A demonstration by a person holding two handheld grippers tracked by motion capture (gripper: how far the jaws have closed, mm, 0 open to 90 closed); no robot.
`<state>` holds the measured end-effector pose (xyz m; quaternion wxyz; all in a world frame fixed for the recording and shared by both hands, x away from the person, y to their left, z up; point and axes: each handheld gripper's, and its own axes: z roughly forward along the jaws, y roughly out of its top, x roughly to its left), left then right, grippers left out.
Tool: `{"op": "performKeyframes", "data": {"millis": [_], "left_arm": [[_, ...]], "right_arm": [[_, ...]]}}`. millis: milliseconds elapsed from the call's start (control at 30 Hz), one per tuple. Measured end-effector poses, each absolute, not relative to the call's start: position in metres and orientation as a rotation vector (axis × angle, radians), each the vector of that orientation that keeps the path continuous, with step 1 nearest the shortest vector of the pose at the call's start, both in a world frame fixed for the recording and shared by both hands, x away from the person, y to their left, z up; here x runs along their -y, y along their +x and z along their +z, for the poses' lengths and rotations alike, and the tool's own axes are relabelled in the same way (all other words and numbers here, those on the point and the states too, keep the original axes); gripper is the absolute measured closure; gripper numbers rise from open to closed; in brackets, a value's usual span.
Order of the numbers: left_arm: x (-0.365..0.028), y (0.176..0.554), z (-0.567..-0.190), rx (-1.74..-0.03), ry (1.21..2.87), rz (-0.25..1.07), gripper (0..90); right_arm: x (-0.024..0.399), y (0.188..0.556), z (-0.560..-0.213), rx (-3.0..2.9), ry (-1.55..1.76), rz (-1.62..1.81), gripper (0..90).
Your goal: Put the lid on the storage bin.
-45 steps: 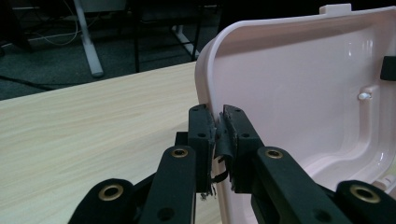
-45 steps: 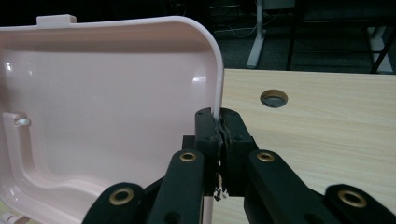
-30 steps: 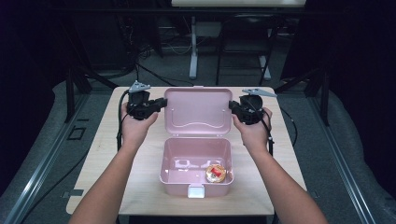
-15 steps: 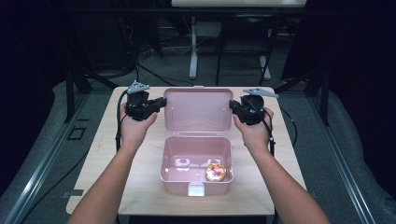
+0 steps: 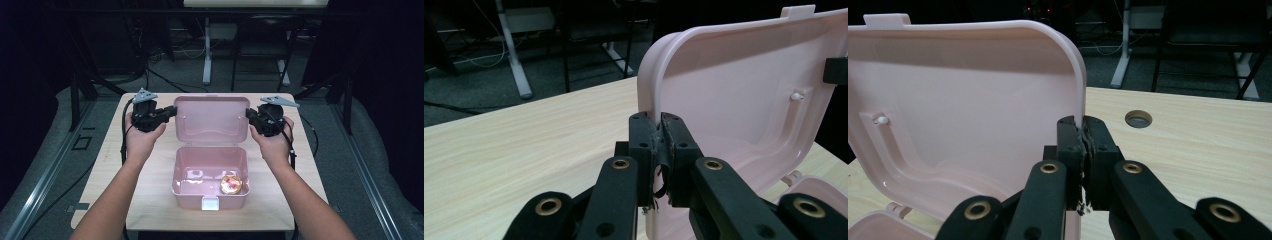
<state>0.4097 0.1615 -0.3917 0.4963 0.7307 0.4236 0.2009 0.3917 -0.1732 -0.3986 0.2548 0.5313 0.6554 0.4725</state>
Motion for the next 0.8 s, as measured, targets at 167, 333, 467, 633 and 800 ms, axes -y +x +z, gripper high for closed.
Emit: {"op": "performKeyframes", "data": {"millis": [167,333,467,633,800], "left_arm": [[-0.162,0.407,-0.39,-1.012,1.773,0.484,85.0],[-0.161,0.401,-0.389,-0.995,1.775,0.501,85.1],[-0.161,0.399,-0.389,-0.994,1.771,0.495,85.3],[-0.162,0.397,-0.388,-0.983,1.77,0.493,85.4],[-0.163,0.393,-0.388,-0.969,1.773,0.494,85.4]], "right_arm": [[0.174,0.389,-0.398,-1.781,1.434,1.284,87.0],[0.175,0.382,-0.396,-1.777,1.428,1.285,87.0],[0.176,0.379,-0.396,-1.773,1.423,1.295,86.9],[0.177,0.377,-0.396,-1.774,1.418,1.301,86.8],[0.177,0.373,-0.395,-1.775,1.406,1.302,86.8]]}}
